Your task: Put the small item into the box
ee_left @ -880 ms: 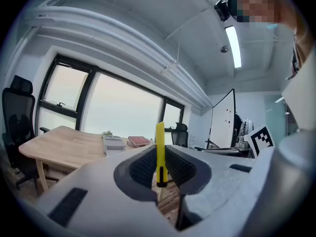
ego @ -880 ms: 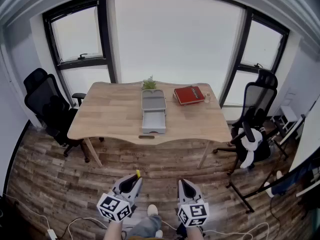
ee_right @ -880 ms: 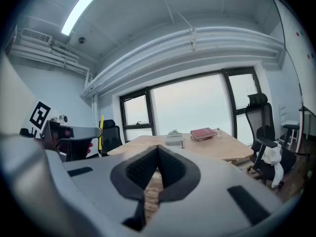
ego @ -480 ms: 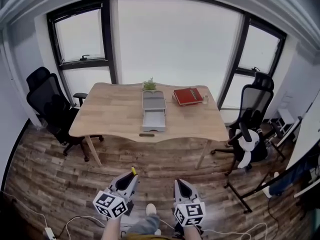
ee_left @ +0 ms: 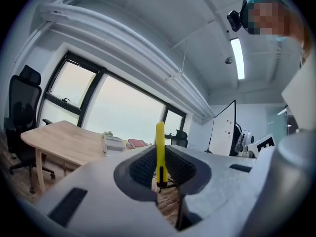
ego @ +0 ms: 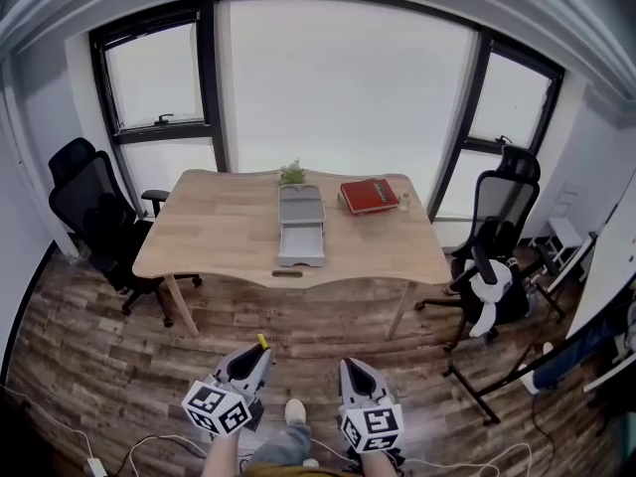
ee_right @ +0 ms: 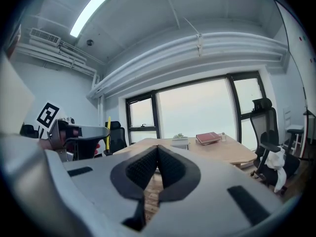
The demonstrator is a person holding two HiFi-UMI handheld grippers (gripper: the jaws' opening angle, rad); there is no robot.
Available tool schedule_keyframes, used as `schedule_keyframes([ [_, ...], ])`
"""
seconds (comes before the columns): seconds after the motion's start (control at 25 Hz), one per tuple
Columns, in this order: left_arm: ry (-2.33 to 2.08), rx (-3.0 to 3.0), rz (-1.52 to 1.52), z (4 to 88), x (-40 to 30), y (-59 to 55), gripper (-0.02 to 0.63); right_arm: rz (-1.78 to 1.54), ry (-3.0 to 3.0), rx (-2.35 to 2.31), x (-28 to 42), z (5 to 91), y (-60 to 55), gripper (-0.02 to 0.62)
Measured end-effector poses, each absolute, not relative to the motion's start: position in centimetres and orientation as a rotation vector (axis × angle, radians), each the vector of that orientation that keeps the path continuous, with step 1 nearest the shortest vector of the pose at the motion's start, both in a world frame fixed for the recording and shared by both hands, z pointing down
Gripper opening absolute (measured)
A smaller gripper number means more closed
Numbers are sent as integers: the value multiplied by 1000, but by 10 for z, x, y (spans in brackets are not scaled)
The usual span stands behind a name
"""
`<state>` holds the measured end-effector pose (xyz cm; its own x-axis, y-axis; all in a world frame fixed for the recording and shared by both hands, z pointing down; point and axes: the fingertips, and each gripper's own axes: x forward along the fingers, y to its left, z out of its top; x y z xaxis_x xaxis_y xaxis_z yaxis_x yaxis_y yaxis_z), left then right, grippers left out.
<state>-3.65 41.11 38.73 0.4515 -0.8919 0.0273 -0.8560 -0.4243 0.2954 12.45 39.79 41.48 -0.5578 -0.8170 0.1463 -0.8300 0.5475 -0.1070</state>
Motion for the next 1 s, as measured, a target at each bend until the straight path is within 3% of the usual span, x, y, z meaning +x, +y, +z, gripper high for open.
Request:
schedule_keyframes([
  [0.32,-1490,2428,-210,410,-47,330,55,256,-2666,1445,118,436,320,3],
  [1.0,-1455,2405,-177,425,-139,25,55,281,-2571,1417,39,451,27,3],
])
